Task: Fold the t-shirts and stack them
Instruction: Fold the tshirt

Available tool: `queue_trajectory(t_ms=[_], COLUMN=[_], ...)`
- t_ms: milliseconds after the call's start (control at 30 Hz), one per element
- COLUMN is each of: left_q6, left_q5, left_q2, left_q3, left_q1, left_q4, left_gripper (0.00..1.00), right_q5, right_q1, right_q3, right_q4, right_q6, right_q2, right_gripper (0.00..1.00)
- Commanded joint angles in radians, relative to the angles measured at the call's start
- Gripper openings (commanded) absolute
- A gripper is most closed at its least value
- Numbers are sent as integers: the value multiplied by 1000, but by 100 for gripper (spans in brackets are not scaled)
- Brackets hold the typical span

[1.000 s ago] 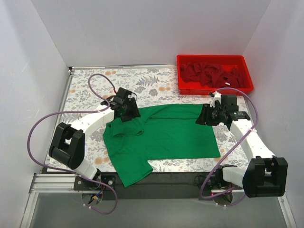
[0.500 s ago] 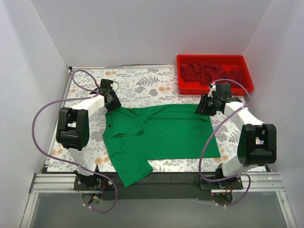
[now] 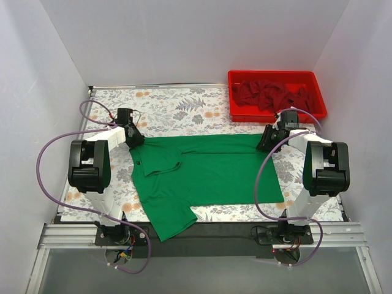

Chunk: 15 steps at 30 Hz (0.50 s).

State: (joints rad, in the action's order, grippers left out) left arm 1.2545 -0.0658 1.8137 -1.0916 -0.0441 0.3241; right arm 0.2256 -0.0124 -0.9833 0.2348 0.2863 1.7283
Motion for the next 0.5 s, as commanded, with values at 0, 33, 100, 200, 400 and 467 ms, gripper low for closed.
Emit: queue_trajectory(t_ms=[0,33,100,200,400,467], left_q6=[0,0,0,5,22,28], left_q5=[-39,-40,-25,23,52,61], left_q2=[-50,-51,-48,-57,-97,-103], left_q3=[29,27,21,-5,-39,-42], left_q1=[36,41,41,43,43,43], left_q4=[12,12,10,10,0,0], left_gripper=[23,23,23,29,40,41], right_q5=[-52,-54,-49,-23,21,35], right_q1=[-32,-37,-43,-43,-41,-43], right_q3=[17,17,12,-6,-20,-21], right_q4=[-31,-31,-34,-34,-34,-34], right_q6=[10,11,8,1,-9,-9], right_q2=[34,37,43,47,31,27], right_gripper=[38,38,38,38,38,38])
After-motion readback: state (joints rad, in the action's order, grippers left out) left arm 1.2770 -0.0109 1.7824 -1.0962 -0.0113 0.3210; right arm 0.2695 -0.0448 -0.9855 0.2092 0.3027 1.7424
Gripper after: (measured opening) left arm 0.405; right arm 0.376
